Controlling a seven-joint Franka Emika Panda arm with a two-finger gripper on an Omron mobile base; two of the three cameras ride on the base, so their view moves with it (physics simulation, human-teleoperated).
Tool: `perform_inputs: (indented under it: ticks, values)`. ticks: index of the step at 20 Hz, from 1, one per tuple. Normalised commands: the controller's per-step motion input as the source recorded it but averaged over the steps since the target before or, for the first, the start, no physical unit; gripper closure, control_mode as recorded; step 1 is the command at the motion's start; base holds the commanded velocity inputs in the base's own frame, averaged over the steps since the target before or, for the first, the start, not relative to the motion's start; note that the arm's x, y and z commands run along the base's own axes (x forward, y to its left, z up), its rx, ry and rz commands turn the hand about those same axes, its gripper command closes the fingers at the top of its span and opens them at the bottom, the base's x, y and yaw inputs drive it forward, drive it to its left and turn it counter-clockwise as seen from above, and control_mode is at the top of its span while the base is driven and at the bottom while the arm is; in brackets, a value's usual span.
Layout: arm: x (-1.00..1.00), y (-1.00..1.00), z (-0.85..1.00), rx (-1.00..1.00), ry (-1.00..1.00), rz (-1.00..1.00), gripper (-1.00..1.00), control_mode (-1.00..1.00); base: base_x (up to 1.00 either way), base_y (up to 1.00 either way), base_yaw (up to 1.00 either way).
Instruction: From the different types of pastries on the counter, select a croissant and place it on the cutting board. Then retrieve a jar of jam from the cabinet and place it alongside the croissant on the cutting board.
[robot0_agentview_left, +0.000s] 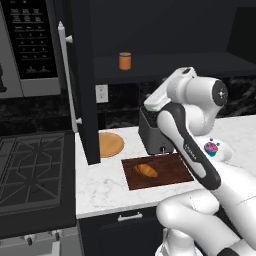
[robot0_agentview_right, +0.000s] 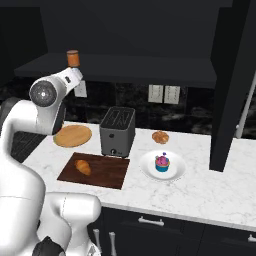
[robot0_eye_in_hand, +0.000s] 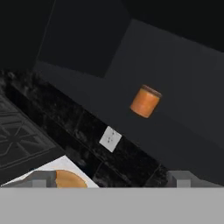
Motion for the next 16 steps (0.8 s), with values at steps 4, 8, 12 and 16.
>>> perform_inputs:
  ticks: [4, 8, 12, 16]
  values:
    - [0.0, -0.11, 1.0, 0.14, 0.0, 0.0, -1.0, -1.0, 0.0, 0.0, 0.0]
    - [-0.12, -0.27, 0.62, 0.14, -0.01, -0.02, -1.0, -1.0, 0.0, 0.0, 0.0]
    - [0.2, 0.02, 0.0, 0.0, -0.01, 0.01, -1.0, -1.0, 0.0, 0.0, 0.0]
    - [0.47, 0.02, 0.23, 0.04, 0.04, -0.02, -1.0, -1.0, 0.0, 0.0, 0.0]
